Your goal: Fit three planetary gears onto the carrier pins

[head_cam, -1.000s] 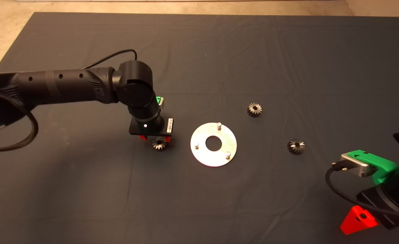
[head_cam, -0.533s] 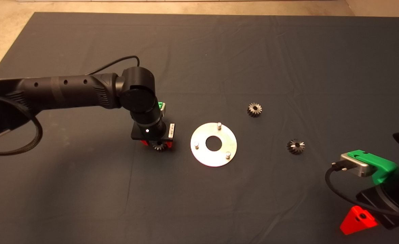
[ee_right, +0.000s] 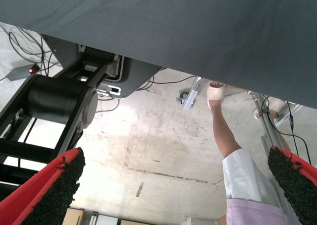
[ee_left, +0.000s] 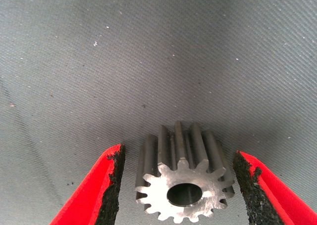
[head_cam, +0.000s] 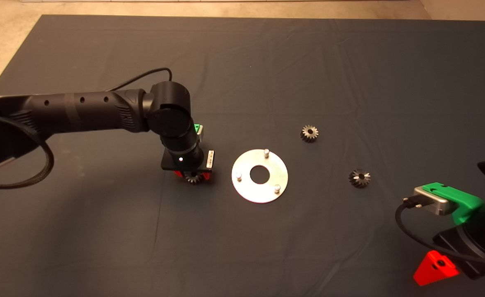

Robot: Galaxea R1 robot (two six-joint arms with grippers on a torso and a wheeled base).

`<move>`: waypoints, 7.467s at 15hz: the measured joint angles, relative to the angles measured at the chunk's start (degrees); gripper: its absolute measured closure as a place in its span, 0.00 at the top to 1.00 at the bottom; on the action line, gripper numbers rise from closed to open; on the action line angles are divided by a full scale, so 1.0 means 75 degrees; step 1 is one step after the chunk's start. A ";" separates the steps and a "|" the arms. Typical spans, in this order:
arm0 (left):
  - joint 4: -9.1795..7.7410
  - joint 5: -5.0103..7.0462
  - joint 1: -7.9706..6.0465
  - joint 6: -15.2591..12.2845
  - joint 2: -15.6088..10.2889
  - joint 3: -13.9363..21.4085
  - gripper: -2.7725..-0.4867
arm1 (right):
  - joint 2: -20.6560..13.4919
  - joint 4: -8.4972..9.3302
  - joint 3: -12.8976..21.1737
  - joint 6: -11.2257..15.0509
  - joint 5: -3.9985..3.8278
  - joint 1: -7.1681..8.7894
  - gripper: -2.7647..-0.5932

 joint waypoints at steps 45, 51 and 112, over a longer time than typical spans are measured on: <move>-0.0496 0.0216 -0.0706 -0.0790 0.1339 0.0527 0.21 | 0.0106 -0.0005 0.0000 0.0004 0.0000 -0.0003 0.99; -0.0562 0.0239 -0.0767 -0.0845 0.1614 0.0364 0.21 | 0.0105 -0.0005 0.0000 0.0004 0.0000 -0.0003 0.99; -0.0688 0.0242 -0.0546 -0.0967 0.1978 -0.0584 0.20 | 0.0084 -0.0008 0.0000 0.0004 0.0000 -0.0003 0.99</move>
